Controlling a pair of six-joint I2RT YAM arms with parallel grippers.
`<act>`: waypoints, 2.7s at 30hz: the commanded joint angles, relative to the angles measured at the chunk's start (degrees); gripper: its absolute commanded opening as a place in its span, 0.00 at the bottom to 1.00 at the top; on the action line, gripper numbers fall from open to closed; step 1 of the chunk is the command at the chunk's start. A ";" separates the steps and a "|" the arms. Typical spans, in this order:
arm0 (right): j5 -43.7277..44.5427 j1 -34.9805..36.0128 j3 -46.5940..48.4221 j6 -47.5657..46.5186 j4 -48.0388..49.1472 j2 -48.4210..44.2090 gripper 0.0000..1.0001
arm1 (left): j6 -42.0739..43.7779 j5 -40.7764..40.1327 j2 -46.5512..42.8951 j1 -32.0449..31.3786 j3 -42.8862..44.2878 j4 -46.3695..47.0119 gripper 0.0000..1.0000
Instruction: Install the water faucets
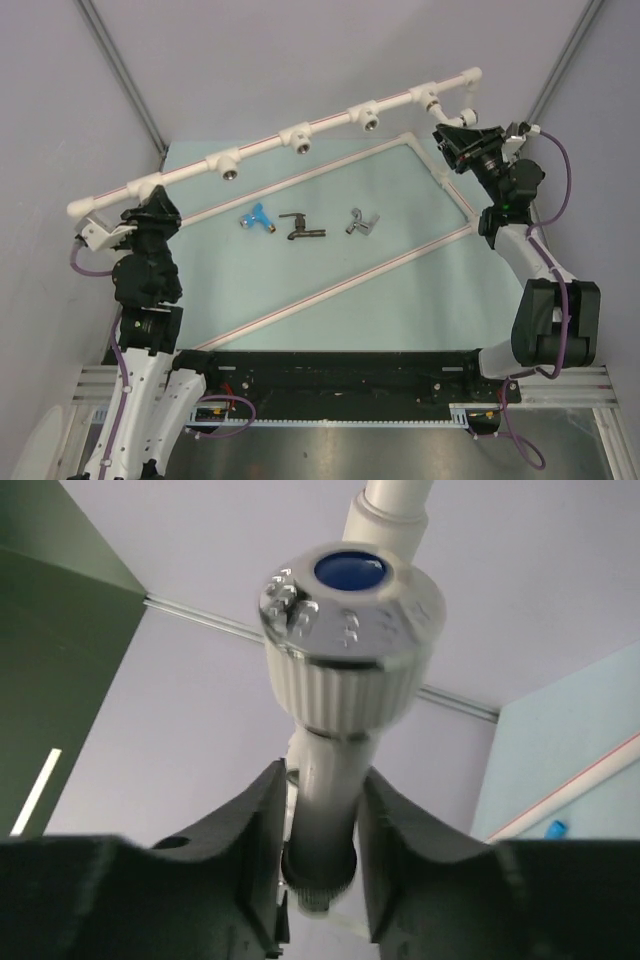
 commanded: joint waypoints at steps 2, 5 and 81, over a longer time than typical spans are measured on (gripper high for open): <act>3.91 0.04 0.13 4.75 9.38 -3.04 0.55 | 1.89 3.74 -0.55 -0.46 -1.05 -3.40 0.00; 2.94 -1.36 -0.57 -0.51 6.32 -5.93 0.78 | 1.97 3.74 -0.55 -0.46 -1.14 -3.40 0.00; 1.44 0.66 1.37 8.44 14.74 -0.14 0.20 | 1.62 4.89 -1.08 -0.46 -1.32 -3.22 0.00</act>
